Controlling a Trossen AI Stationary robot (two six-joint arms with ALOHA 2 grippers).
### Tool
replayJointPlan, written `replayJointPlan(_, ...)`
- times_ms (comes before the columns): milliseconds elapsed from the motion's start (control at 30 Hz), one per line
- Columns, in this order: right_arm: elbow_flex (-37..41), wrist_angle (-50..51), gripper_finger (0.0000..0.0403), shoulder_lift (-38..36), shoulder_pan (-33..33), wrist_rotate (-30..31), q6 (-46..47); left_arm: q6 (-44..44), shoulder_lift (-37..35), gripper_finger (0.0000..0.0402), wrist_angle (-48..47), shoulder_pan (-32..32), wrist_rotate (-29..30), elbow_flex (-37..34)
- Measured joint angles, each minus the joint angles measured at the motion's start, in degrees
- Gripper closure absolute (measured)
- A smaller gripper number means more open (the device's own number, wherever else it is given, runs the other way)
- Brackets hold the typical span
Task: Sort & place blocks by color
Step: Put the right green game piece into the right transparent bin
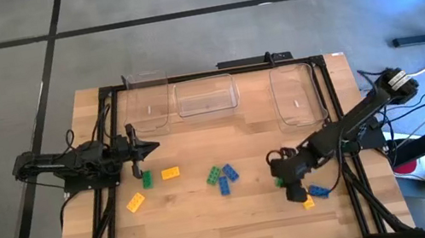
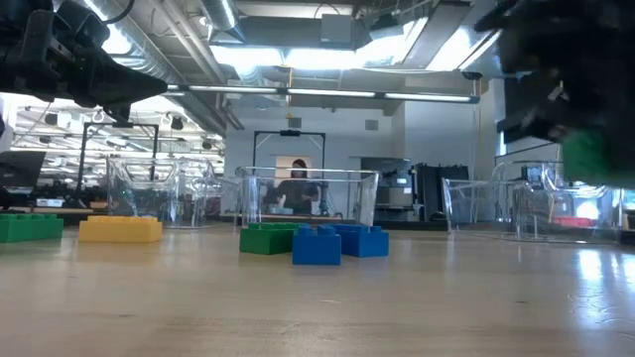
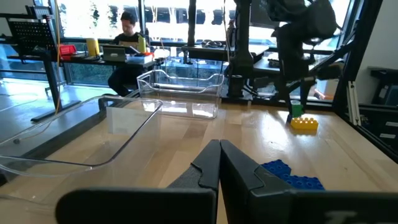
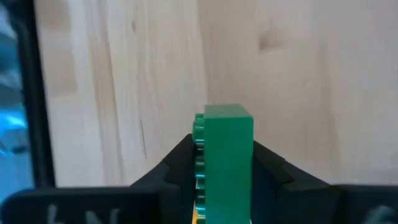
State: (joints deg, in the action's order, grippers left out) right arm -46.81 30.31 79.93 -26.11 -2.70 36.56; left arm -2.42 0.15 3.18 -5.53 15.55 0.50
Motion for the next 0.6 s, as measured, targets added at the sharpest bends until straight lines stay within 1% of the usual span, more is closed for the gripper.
replayJointPlan(133, -0.02, -1.55, 0.0307, -3.28, 3.89, -0.13, -2.26, 0.02, -0.01, 0.0401, -0.02, 0.01, 0.0, -0.01)
replayJointPlan(300, -0.02, -4.98, 0.0307, -5.44, 7.91, -3.9, -5.32, 0.02, -0.01, 0.0401, -0.04, 0.0, -0.01, -0.01)
replayJointPlan(400, 0.39, -7.44, 0.0307, -6.51, 9.76, -4.79, -6.24, 0.0, -0.01, 0.0401, -0.02, -0.01, 0.0, -0.01)
replayJointPlan(533, 4.81, -15.03, 0.0307, -9.66, 11.36, -4.54, -4.78, 0.01, 0.0, 0.0401, -0.02, -0.01, 0.0, -0.01)
replayJointPlan(600, 7.97, -21.55, 0.0307, -11.89, 12.31, -3.21, -2.77, 0.01, 0.01, 0.0401, -0.03, 0.0, 0.0, 0.0)
